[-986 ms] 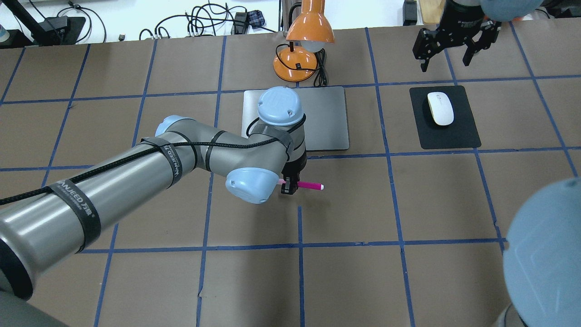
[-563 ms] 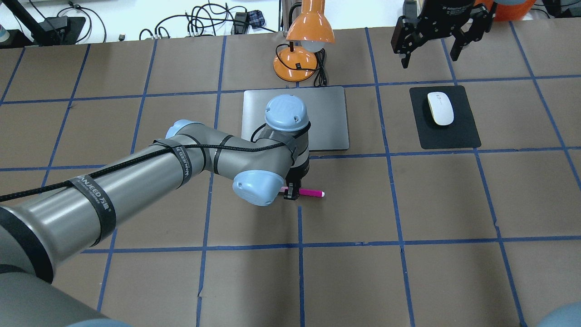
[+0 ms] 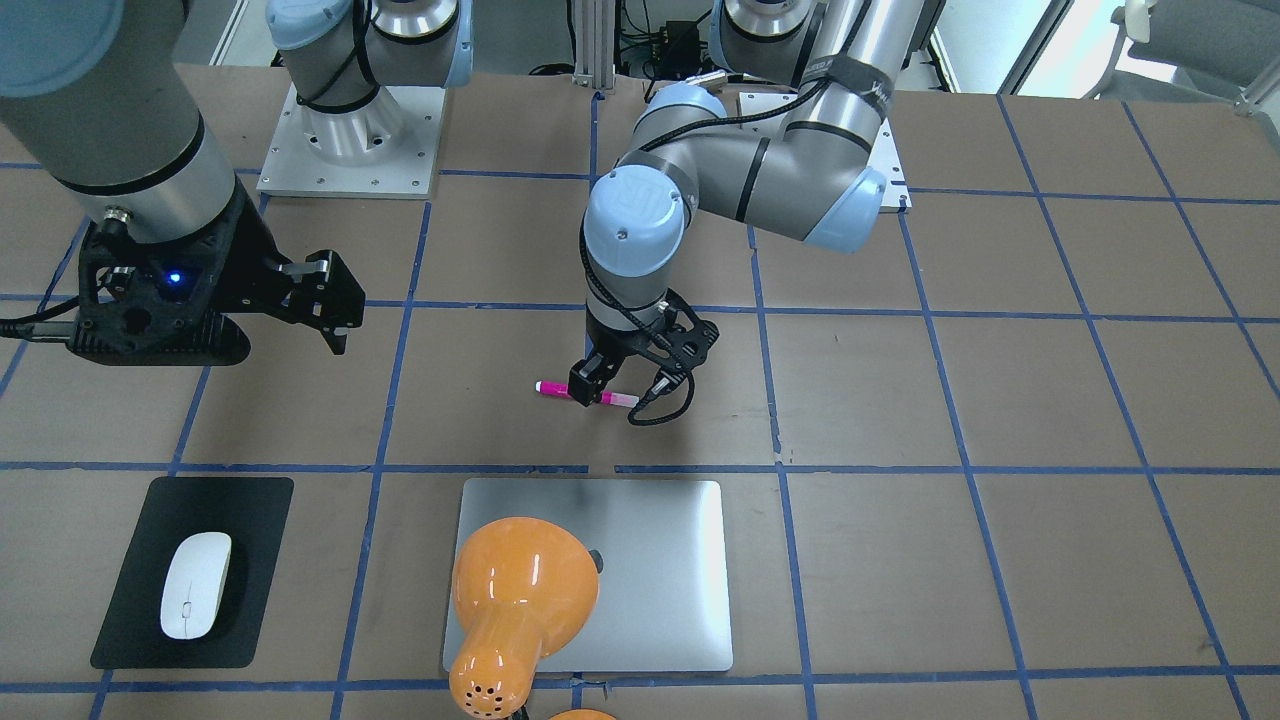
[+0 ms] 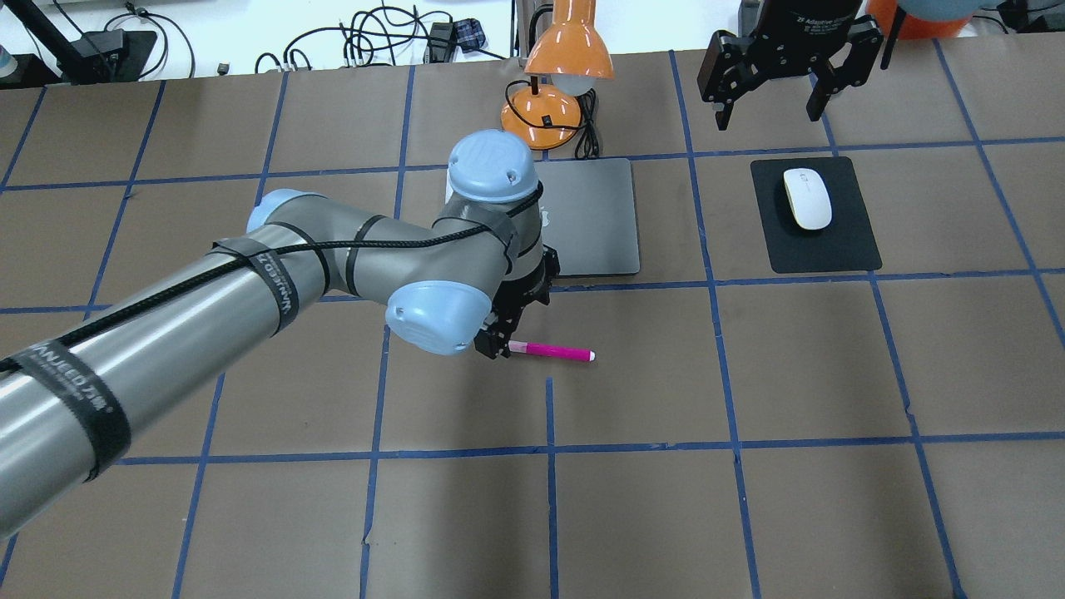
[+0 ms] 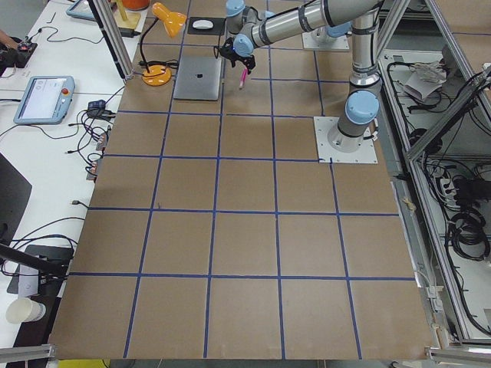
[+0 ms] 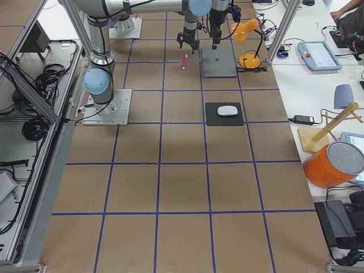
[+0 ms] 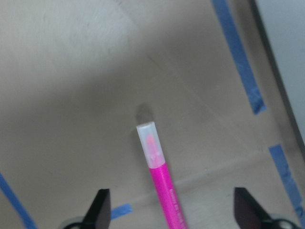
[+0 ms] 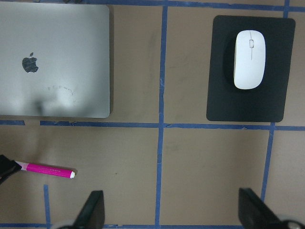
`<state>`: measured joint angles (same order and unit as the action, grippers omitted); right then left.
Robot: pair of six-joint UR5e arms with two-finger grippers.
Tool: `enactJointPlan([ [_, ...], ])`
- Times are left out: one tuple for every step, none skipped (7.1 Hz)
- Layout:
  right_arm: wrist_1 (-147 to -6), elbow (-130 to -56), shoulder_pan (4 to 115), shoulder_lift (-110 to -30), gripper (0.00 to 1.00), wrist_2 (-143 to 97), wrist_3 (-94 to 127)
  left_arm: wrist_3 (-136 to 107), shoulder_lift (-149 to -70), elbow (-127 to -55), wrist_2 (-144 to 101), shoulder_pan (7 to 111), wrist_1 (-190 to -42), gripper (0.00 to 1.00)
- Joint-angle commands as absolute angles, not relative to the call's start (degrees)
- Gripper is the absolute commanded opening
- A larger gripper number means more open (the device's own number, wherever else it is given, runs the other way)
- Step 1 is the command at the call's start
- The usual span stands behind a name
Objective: Place pen and mouse around notebook
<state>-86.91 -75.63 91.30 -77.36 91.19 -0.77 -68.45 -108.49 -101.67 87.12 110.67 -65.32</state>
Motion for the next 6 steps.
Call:
enactJointPlan([
  [-88.67,-77.16,91.41,-77.96,1.0,90.53,-0.35,-46.42,-100.75,-95.92,87.27,105.23,-78.43,1.0],
  [-88.77,-77.17,91.41,-78.05,1.0,90.53,-0.7,-32.57,-97.07,-94.15,88.15,101.99,-85.19,1.0],
  [-88.77,-77.17,91.41,-78.05,1.0,90.79,-0.96,-19.64,-92.59,-93.26,89.63,96.65,-89.43,1.0],
  [-88.77,-77.17,91.32,-78.05,1.0,91.31,-0.97,-7.24,-88.81,-92.64,90.0,91.98,-90.86,1.0],
  [-88.77,-77.25,91.32,-78.05,1.0,91.32,-0.97,-3.64,-86.77,-93.68,89.91,91.24,-91.05,1.0],
  [-88.86,-77.17,91.41,-78.39,1.0,90.97,-0.36,-3.6,-86.57,-95.34,90.0,91.4,-90.88,1.0],
])
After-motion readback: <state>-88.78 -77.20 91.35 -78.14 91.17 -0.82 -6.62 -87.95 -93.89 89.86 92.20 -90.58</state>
